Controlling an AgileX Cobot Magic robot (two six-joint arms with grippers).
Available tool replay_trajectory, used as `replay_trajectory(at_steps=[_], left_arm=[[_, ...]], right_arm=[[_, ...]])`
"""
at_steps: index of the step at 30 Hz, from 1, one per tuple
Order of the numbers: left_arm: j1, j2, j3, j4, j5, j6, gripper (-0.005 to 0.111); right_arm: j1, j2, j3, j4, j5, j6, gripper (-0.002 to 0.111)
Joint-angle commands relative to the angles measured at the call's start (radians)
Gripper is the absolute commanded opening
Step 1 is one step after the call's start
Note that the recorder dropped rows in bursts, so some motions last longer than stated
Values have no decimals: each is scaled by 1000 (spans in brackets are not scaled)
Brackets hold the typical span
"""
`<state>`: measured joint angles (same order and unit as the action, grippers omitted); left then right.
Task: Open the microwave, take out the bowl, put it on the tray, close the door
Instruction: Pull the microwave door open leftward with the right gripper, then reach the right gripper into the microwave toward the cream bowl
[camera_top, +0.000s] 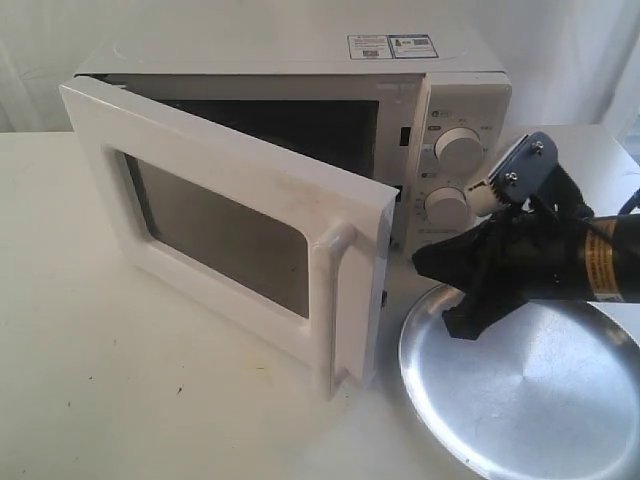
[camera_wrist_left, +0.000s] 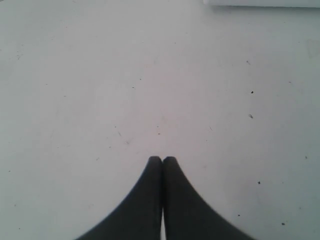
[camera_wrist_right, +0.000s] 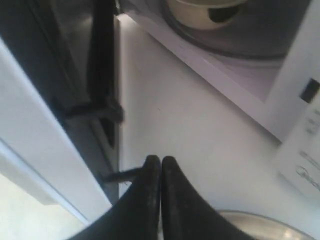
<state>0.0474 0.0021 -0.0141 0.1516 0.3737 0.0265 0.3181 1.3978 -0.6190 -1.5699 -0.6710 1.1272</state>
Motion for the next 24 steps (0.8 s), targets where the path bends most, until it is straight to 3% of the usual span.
replay_trajectory(at_steps=[1, 10, 13, 16, 18, 20, 24], left_arm=[[0, -2, 10, -2, 41, 0, 0], [0, -2, 10, -2, 41, 0, 0], [0, -2, 10, -2, 41, 0, 0], [0, -2, 10, -2, 41, 0, 0], [0, -2, 10, -2, 41, 0, 0], [0, -2, 10, -2, 41, 0, 0], [0, -2, 10, -2, 41, 0, 0]], right_arm=[[0, 2, 4, 26, -207, -55, 0], [0, 2, 4, -100, -505, -78, 0], [0, 2, 4, -106, -448, -65, 0], [4, 2, 4, -72, -237, 20, 0], [22, 14, 4, 17, -69, 32, 0], [52, 45, -1, 169, 51, -75, 0], [99, 153, -28, 578, -54, -500, 0]])
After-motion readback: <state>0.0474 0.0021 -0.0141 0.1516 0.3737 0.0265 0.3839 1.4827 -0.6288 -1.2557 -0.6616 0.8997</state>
